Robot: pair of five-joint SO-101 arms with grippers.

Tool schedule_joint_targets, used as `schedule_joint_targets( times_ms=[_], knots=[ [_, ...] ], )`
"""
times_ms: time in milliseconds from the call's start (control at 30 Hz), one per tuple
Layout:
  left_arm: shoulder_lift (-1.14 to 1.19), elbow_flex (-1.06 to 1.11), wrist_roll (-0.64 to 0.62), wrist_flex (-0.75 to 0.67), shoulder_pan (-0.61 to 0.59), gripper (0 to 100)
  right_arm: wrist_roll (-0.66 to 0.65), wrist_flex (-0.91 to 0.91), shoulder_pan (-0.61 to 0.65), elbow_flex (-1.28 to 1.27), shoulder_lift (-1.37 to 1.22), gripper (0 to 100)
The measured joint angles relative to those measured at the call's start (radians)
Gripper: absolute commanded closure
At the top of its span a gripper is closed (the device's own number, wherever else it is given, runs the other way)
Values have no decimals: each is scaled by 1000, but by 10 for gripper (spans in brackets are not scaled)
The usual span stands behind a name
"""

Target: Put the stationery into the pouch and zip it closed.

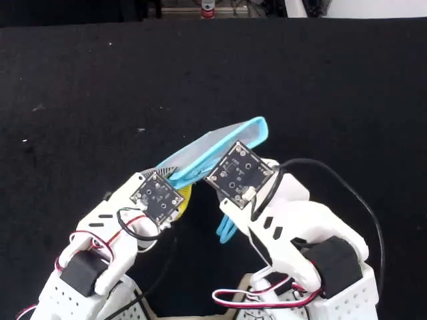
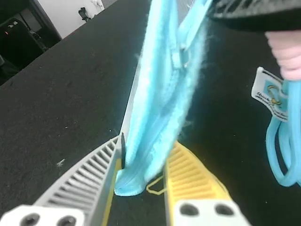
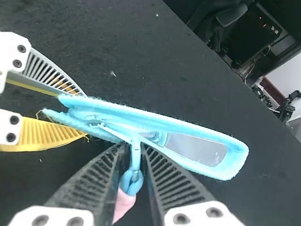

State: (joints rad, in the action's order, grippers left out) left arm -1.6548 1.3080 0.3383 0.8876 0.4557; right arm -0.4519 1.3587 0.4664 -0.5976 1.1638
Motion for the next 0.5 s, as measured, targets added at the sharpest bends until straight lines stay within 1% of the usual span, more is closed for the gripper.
schedule_joint_targets(
  times_ms=[33, 100, 133, 233, 367, 500],
  knots=[
    [0, 0, 0, 0, 0, 977, 0, -3, -2, -2, 0, 988],
    [3, 0, 0, 0, 0, 959, 0, -15, -2, -2, 0, 988],
    [6, 0, 0, 0, 0, 973, 0, -25, -9, -2, 0, 988],
    [3, -6, 0, 20, 2, 970, -2, -63, -37, -3, -2, 988],
    [0, -49, 0, 98, 2, 970, -2, -130, -117, -18, -15, 988],
    [0, -61, 0, 123, 2, 970, -5, -183, -176, -20, -17, 988]
  ],
)
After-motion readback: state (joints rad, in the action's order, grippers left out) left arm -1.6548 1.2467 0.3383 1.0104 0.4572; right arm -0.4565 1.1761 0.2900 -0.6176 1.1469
